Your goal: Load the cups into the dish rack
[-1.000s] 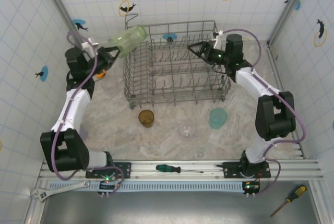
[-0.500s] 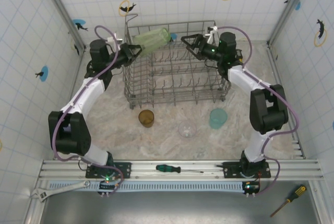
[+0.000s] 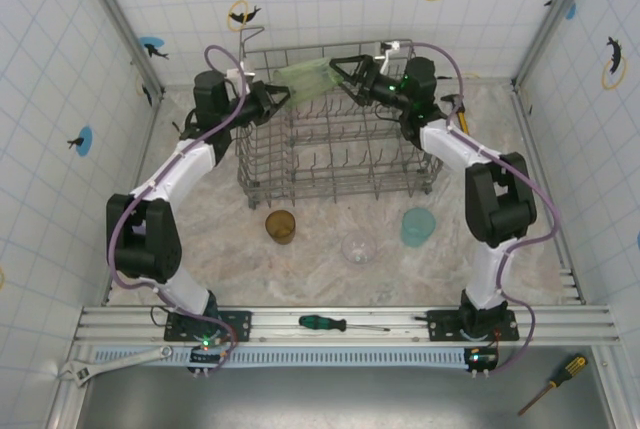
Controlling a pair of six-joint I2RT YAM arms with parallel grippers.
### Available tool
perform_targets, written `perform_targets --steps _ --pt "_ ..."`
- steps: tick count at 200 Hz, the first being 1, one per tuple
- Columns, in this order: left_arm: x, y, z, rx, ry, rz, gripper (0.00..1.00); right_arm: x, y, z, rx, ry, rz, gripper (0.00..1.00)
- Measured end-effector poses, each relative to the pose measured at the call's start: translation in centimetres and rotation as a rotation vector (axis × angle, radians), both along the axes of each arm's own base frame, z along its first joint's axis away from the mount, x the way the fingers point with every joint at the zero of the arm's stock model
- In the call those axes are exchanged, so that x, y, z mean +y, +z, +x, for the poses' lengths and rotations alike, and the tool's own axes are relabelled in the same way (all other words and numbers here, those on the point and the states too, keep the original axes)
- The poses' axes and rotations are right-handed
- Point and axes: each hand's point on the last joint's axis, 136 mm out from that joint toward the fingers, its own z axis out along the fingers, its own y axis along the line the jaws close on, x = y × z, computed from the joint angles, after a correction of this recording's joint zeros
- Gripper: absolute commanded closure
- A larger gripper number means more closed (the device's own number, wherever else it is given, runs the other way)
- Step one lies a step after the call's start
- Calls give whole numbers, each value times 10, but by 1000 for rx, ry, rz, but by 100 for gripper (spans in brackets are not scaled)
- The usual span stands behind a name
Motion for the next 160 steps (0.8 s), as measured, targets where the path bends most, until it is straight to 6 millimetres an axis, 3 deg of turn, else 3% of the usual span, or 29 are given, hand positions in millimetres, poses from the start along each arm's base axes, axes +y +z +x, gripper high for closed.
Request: perform_targets --steps 64,112,139,151,160 --pt "-10 -6 3 8 -20 2 100 15 4 9 33 33 68 12" --pt "-13 -12 3 19 -39 -1 100 20 0 15 119 55 149 46" --pt "-12 -9 6 12 -30 8 74 21 5 14 113 60 163 66" --pt "-11 -9 10 11 -8 27 57 22 5 13 99 63 159 69" --pt "-10 -9 12 7 6 40 53 22 5 13 96 63 156 72"
